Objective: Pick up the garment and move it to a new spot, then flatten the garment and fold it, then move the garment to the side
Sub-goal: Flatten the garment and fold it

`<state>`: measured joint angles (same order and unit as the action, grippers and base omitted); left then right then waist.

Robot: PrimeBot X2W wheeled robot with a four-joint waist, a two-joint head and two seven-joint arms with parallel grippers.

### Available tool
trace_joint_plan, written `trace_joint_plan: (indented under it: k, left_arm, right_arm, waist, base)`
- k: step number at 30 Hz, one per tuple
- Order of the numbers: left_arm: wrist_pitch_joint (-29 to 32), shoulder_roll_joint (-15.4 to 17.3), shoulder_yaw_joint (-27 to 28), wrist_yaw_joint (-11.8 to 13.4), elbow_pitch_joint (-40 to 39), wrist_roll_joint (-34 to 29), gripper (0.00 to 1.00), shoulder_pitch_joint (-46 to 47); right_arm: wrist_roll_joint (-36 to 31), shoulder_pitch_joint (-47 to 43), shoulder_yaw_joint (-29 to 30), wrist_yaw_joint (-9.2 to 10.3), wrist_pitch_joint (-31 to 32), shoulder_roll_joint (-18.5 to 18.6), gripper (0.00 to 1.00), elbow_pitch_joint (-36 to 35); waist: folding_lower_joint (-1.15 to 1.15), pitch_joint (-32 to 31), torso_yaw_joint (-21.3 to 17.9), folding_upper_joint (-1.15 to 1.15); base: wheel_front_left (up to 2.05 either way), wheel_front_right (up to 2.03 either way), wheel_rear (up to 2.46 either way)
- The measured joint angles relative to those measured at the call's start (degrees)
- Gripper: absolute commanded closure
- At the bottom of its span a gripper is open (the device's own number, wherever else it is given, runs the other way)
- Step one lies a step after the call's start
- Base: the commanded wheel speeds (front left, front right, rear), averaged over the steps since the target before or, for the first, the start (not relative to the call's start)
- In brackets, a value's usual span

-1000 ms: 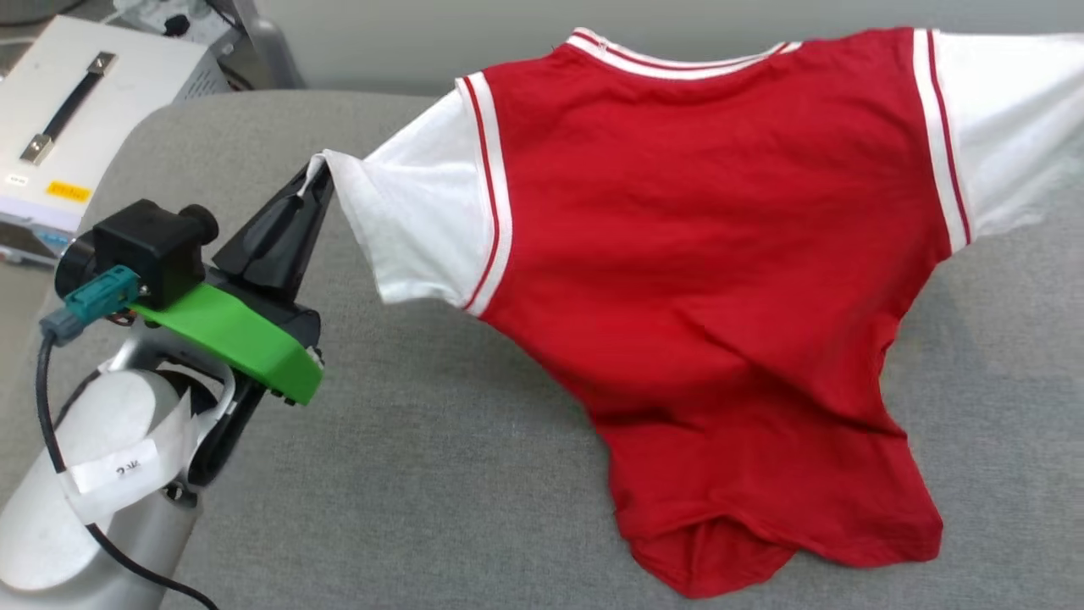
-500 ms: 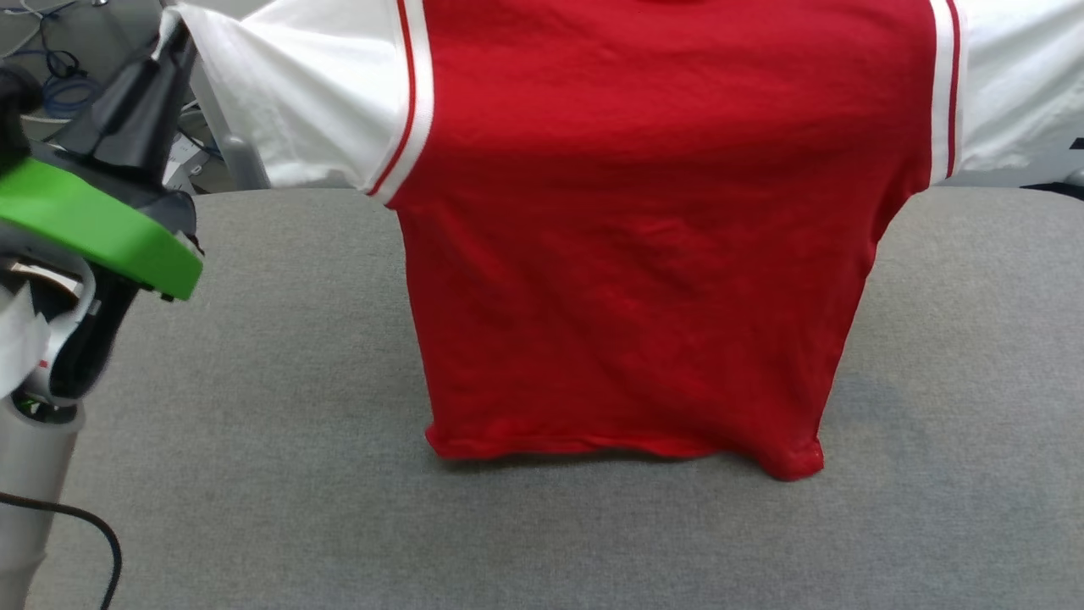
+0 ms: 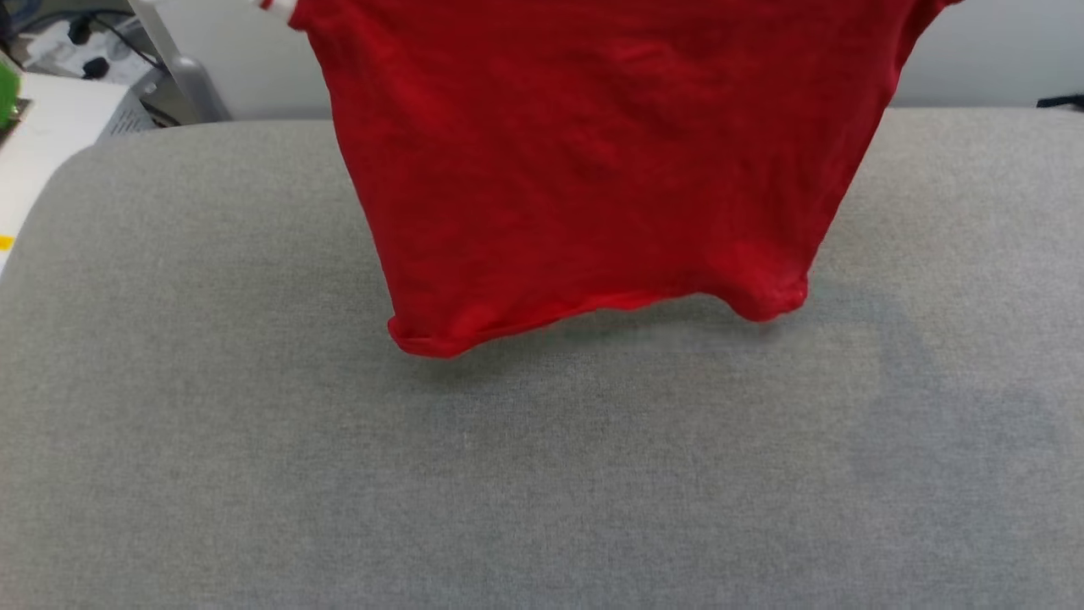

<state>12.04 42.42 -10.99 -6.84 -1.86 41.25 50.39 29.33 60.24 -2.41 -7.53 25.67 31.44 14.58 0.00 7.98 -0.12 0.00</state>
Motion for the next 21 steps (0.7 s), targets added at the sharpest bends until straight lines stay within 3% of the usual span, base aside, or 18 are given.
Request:
trace_joint_plan:
  k: [7, 13, 18, 21]
  left_arm:
    - [1.09, 2.09, -3.91, -0.49, 6.75, 0.02, 1.00, 12.82]
    - [-0.41, 3.80, -10.45, -0.55, 13.05, -0.13, 1.00, 25.47]
    - [-3.80, 4.00, -15.66, -0.56, 19.75, -0.67, 1.00, 37.80]
    - [-8.11, 3.05, -19.28, -0.57, 24.97, -1.75, 1.00, 46.28]
  right_arm:
    - [-3.79, 9.03, 1.87, -0.01, -3.14, -3.27, 1.00, 4.46]
    - [-9.50, 18.85, 4.41, -0.01, -7.54, -6.39, 1.00, 10.96]
    - [-14.54, 27.56, 8.34, -0.02, -12.98, -9.55, 1.00, 16.48]
    - [-18.49, 34.01, 13.88, -0.05, -17.75, -11.69, 1.00, 20.50]
  waist:
    - [0.00, 6.96, -0.43, 0.00]
    - [0.01, 13.68, -0.93, 0.00]
    - [0.02, 19.27, -1.56, 0.00]
    - [0.02, 23.33, -2.05, 0.00]
  base:
    - [0.00, 0.00, 0.00]
    - [0.00, 0.00, 0.00]
    - [0.00, 0.00, 0.00]
    - [0.00, 0.00, 0.00]
